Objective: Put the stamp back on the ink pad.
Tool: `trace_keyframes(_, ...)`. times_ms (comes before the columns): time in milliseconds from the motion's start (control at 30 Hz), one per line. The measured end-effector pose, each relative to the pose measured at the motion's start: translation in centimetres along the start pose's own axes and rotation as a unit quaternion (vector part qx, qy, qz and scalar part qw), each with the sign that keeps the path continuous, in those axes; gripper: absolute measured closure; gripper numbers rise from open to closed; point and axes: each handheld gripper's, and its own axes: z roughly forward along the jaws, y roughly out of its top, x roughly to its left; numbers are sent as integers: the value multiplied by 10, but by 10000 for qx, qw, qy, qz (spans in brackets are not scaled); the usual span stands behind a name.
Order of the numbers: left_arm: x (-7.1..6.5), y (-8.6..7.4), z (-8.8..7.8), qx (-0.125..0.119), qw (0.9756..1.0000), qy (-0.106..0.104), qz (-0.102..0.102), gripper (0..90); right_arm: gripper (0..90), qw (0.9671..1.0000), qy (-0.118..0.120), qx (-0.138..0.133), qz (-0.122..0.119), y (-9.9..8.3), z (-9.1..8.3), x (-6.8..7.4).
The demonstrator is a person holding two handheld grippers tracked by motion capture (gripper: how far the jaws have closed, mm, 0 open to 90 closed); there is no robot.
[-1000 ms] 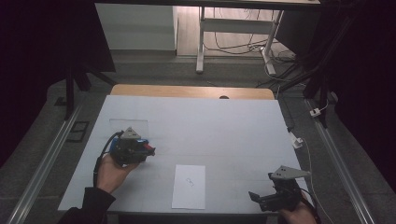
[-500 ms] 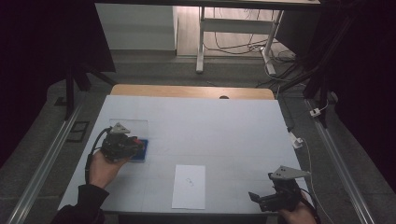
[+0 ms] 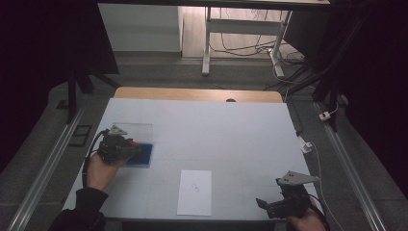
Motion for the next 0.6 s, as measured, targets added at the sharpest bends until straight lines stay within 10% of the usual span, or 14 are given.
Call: trace_keyframes(600, 9, -8, 14, 298, 9994, 174, 16, 575, 0, 10000, -5, 22, -32, 0, 1, 1)
